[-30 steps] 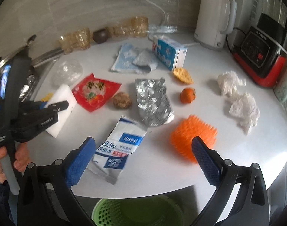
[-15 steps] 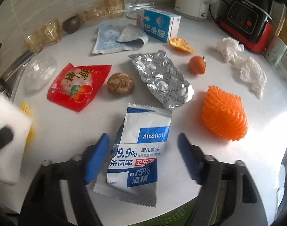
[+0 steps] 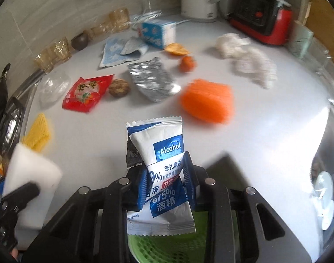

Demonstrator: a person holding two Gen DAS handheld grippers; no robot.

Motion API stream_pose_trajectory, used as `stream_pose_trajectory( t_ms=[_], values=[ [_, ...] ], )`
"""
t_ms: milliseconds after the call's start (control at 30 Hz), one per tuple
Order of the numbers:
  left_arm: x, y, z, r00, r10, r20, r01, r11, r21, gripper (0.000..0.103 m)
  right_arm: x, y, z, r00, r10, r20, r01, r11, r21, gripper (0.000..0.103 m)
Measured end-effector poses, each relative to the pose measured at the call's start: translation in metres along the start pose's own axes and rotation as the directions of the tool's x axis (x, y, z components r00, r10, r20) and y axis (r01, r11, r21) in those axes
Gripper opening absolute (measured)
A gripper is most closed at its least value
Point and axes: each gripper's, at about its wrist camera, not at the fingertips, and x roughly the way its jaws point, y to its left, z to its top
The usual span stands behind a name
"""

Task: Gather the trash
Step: 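Drop the white foam block and wipes packet into the green basket with both tools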

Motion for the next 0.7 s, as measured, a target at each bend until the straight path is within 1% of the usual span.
stream_pose_trajectory(
  t_ms=[67,133,267,333,367,433,500,600,700],
  values=[
    [0.006,-0.019,-0.002,1.0,-0.017,-0.014,0.017,1.0,0.019,0.02,-0.022,-0.02,-0.014,0.999,-0.038,0.011,0.038,0.999,-0.006,0.029],
    [0.018,-0.044,-0.007,0.998,-0.042,-0.048,0.044,0.999,0.031,0.02,-0.046,-0.046,-0.031,0.998,-0.057,0.017,0.057,0.998,0.005,0.03],
    [0.037,-0.083,-0.02,0.991,-0.085,-0.106,0.089,0.996,0.032,0.02,-0.072,-0.083,-0.058,0.998,-0.06,0.016,0.06,0.998,0.025,0.03],
    [0.043,-0.098,-0.028,0.989,-0.087,-0.122,0.091,0.996,0.025,0.022,-0.08,-0.097,-0.071,0.999,-0.053,0.012,0.052,0.998,0.02,0.03],
    [0.046,-0.105,-0.032,0.987,-0.088,-0.133,0.092,0.996,0.022,0.026,-0.082,-0.101,-0.075,0.999,-0.049,0.01,0.049,0.999,0.015,0.03],
    [0.049,-0.116,-0.039,0.987,-0.071,-0.141,0.073,0.997,0.007,0.05,-0.088,-0.108,-0.083,0.999,-0.038,0.008,0.038,0.999,0.0,0.03],
    [0.049,-0.126,-0.045,0.99,-0.047,-0.131,0.046,0.999,-0.007,0.058,-0.093,-0.113,-0.09,1.0,-0.012,0.01,0.012,1.0,-0.017,0.03],
    [0.043,-0.134,-0.049,0.993,-0.008,-0.12,0.004,1.0,-0.031,0.066,-0.097,-0.116,-0.096,0.999,0.033,0.007,-0.032,0.999,-0.039,0.03],
    [0.029,-0.129,-0.049,0.995,0.048,-0.086,-0.054,0.996,-0.075,0.076,-0.1,-0.112,-0.103,0.997,0.076,0.007,-0.075,0.994,-0.082,0.03]
  ],
)
